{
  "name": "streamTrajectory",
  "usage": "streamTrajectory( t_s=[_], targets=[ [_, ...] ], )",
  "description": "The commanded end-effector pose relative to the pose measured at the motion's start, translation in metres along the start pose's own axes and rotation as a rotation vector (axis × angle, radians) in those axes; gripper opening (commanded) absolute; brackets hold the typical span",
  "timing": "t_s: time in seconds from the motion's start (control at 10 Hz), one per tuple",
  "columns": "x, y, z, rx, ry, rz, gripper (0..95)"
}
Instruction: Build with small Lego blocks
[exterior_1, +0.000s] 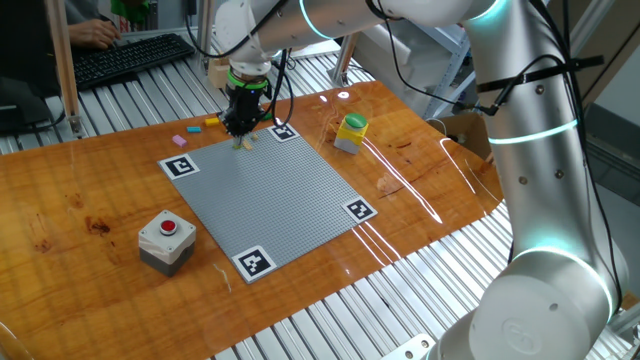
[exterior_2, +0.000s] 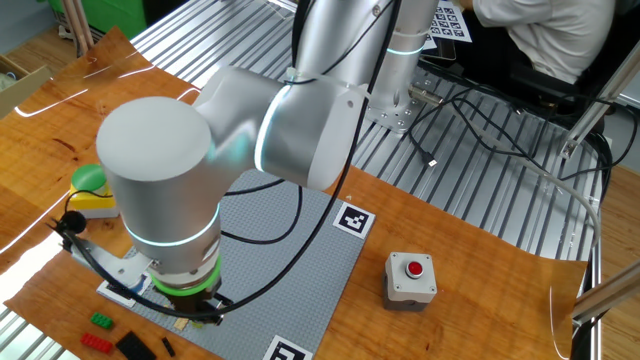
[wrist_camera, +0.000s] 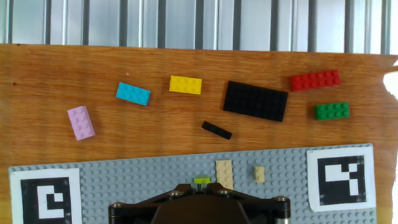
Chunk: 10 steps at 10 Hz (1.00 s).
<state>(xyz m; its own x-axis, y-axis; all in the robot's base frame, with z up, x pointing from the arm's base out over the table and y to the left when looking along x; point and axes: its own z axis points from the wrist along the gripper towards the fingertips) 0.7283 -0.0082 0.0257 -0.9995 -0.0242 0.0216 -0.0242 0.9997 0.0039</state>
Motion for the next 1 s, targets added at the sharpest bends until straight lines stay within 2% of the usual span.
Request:
streamTrajectory(
  t_s=[0.1,0.2,0.3,0.5,0.7,0.8,1.0],
  targets=[
    [-0.002,0.005,-0.009,-0.025,0.055,0.108,0.0],
    [0.000,0.010,-0.011,-0.044,0.061,0.190,0.0],
    [0.002,0.015,-0.014,-0.049,0.065,0.341,0.0],
    [0.004,0.027,-0.018,-0.063,0.070,0.545,0.0],
    [0.001,0.040,-0.023,-0.086,0.080,0.693,0.0],
    [-0.001,0.049,-0.025,-0.082,0.083,0.773,0.0],
    [-0.007,0.061,-0.028,-0.083,0.083,0.848,0.0]
  ],
)
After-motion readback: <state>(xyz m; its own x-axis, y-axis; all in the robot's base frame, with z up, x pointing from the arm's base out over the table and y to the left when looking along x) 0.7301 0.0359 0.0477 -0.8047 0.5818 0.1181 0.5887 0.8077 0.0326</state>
